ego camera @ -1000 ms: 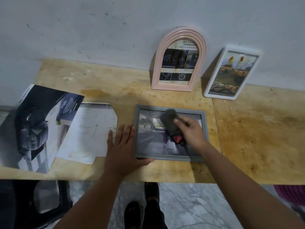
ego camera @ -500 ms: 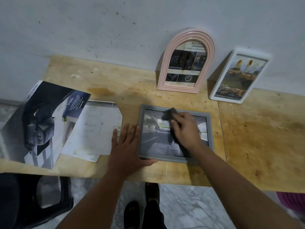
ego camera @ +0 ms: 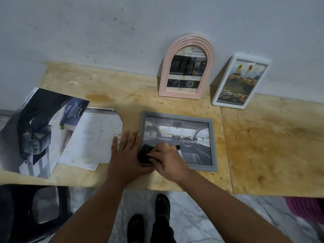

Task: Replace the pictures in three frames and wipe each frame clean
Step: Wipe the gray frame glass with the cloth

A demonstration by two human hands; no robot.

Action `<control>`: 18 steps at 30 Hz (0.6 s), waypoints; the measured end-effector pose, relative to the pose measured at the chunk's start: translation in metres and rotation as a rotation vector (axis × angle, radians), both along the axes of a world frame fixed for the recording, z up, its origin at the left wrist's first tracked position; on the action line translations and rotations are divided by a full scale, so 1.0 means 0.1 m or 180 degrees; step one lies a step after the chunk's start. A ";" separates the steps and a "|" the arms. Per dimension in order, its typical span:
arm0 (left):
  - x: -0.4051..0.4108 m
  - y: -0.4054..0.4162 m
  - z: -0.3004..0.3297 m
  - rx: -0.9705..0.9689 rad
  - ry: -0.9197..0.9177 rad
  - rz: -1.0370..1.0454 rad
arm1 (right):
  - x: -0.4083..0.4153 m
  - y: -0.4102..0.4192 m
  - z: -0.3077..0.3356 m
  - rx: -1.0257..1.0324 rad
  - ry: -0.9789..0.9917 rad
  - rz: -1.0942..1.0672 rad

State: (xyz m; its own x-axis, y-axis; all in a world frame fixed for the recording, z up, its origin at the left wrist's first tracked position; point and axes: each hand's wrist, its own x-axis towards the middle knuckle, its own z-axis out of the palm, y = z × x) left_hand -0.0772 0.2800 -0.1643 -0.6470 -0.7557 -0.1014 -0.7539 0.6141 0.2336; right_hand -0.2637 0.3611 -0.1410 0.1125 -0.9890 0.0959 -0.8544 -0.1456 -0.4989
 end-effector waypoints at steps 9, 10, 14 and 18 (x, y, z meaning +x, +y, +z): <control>-0.01 -0.02 0.18 0.0331 -0.0227 -0.0009 | -0.66 0.36 0.77 0.1033 -0.3209 -0.2668; -0.03 -0.03 0.20 0.0323 -0.0251 -0.0030 | -0.86 0.52 0.80 0.0981 -0.3453 -0.2955; -0.08 -0.10 0.26 0.0367 -0.0486 -0.0143 | -1.64 1.09 0.95 0.0727 -0.3535 -0.3824; -0.19 -0.10 0.45 0.0356 -0.0999 -0.0086 | -2.12 1.40 0.87 0.1146 -0.2784 -0.3957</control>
